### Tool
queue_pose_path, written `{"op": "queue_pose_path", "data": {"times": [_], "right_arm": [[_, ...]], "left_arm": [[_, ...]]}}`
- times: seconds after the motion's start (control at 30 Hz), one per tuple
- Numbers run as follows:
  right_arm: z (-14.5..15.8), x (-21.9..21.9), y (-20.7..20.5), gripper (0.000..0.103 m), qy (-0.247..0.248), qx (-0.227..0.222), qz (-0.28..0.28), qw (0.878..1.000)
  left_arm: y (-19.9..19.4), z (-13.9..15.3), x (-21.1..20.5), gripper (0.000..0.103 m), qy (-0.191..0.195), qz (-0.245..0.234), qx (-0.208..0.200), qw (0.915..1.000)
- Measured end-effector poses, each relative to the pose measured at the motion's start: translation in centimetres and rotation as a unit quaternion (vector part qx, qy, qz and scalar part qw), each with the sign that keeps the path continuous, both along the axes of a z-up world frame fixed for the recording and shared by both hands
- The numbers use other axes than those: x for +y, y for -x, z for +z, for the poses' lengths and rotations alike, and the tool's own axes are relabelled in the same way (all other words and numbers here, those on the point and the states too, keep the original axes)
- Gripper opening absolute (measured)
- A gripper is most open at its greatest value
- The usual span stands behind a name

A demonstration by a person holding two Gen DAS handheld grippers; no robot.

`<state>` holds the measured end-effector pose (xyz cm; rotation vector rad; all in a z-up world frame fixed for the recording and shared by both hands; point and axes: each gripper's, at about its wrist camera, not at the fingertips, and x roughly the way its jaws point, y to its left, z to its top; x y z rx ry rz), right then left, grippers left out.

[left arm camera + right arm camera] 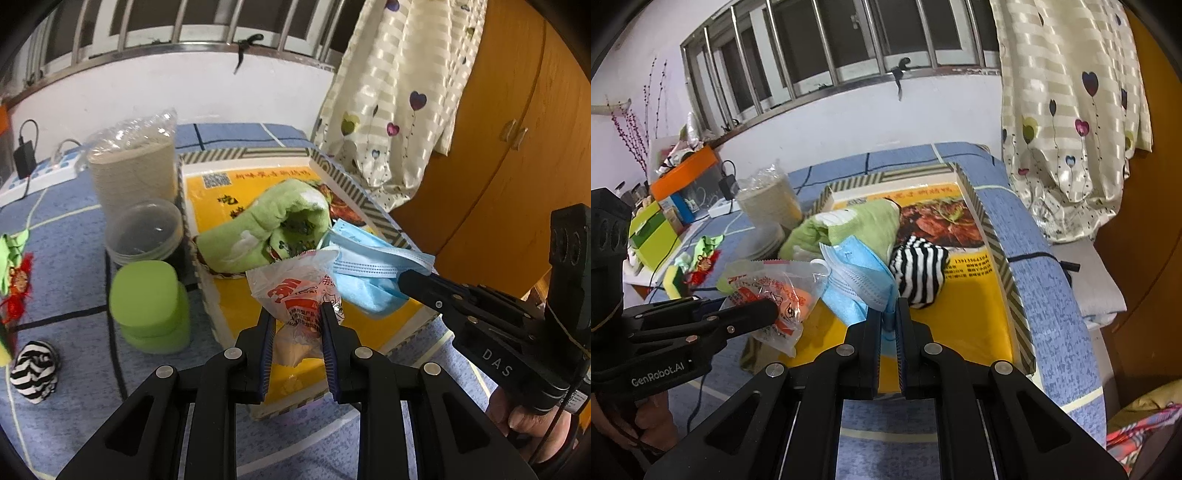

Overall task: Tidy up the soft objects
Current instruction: 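Carry the white bag with the left tool while the right tool carries the mask over the tray, then open the right tool to drop the blue mask while the left tool releases the bag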

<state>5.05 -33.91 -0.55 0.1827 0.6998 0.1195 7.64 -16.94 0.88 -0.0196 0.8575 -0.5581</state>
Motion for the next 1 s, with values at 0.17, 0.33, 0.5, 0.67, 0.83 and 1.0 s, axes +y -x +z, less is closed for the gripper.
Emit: {"op": "queue_pose_path", "data": {"times": [0.17,0.33,0.5,0.67,0.83,1.0], "right_arm": [[-0.8,-0.6,-0.8,0.007,0.002,0.011,-0.008,1.0],[-1.3,-1.3,-1.5,0.007,0.002,0.017,-0.019,1.0],[-1.5,-2.1,-2.1,0.007,0.003,0.019,-0.03,0.999],[-1.7,-2.6,-2.8,0.007,0.004,0.02,-0.038,0.999],[-1.6,-2.6,-3.1,0.012,0.006,0.02,-0.037,0.999],[-1.4,-2.3,-2.5,0.047,0.017,0.016,-0.036,0.999]], "left_arm": [[-0.8,-0.9,-0.8,0.023,-0.004,-0.008,0.009,0.9999],[-1.8,-1.7,-1.7,0.023,-0.005,-0.014,0.017,0.9998],[-2.6,-2.3,-2.6,0.023,-0.007,-0.02,0.02,0.9996],[-3.7,-2.6,-3.4,0.023,-0.008,-0.019,0.022,0.9996],[-4.2,-2.7,-3.8,0.024,-0.012,-0.013,0.019,0.9997],[-3.6,-2.6,-3.8,0.028,-0.033,-0.009,0.008,0.9994]]}}
